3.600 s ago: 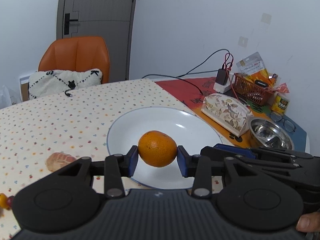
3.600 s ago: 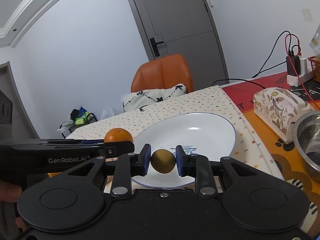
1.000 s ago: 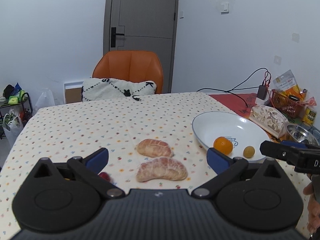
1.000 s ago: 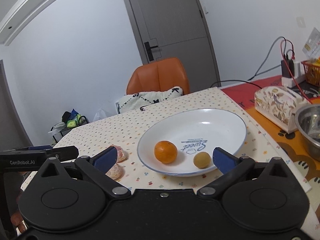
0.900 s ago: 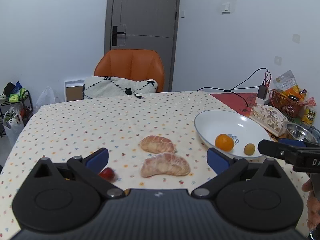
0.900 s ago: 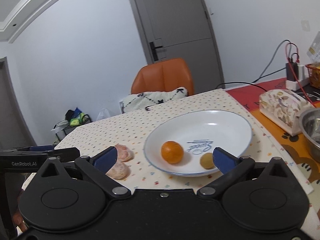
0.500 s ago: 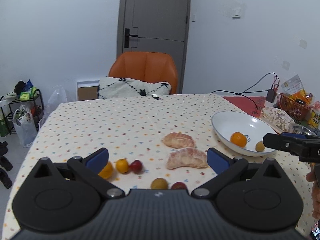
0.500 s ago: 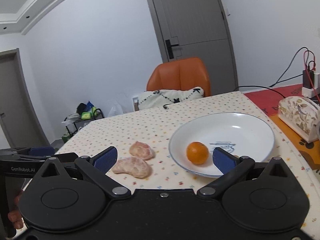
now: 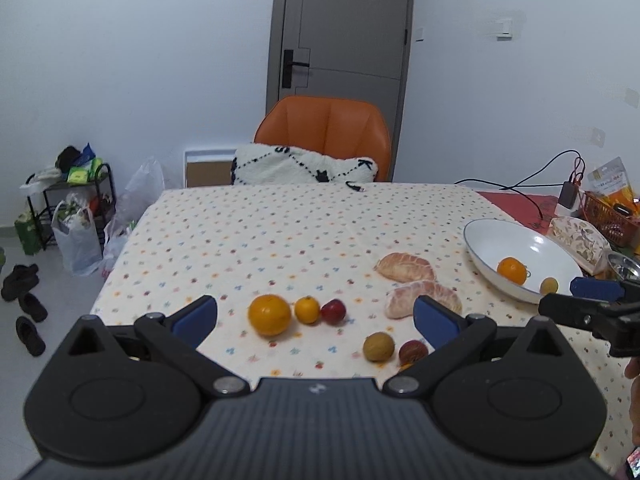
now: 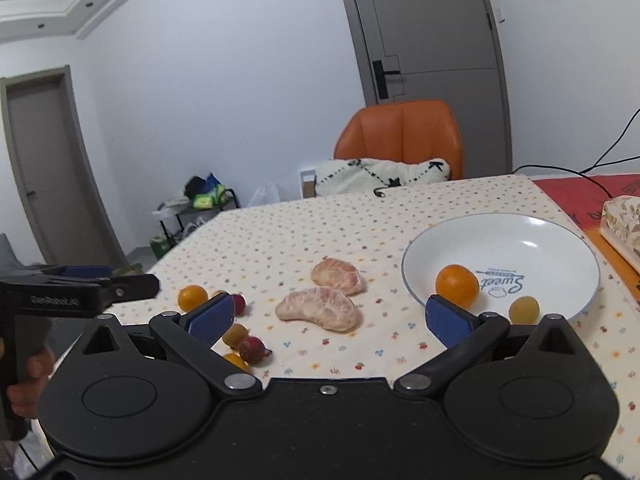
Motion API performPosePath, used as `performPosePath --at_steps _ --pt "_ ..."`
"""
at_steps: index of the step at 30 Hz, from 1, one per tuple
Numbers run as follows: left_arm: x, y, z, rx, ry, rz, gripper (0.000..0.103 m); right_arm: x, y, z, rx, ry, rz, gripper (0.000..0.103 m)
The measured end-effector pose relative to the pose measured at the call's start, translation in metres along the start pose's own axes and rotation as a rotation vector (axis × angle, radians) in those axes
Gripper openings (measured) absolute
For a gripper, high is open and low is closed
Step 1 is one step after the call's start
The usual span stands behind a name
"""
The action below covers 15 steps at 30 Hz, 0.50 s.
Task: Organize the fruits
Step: 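Withdraw both grippers from the bowl back toward the remaining fruits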
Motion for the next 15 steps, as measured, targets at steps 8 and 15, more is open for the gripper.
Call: performPosePath --at_steps 8,15 --pt "0.010 0.020 0.003 0.013 0.030 -0.033 0.103 0.007 0.010 0.006 -0.049 0.037 0.012 0.103" --pt "0.016 0.034 0.007 0.013 0.049 -0.071 0.103 0.013 0.021 0.018 -0.082 0.070 -0.005 0.103"
Point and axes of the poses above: each gripper's, at about its wrist camera, not at the fingertips, and z roughly the way its jaws point, y to its left, x to its underside, the point moved 1 cm from there along z, roughly the way its jaws point, and after that the axes turned 13 degrees about y, right-handed, at the moved point
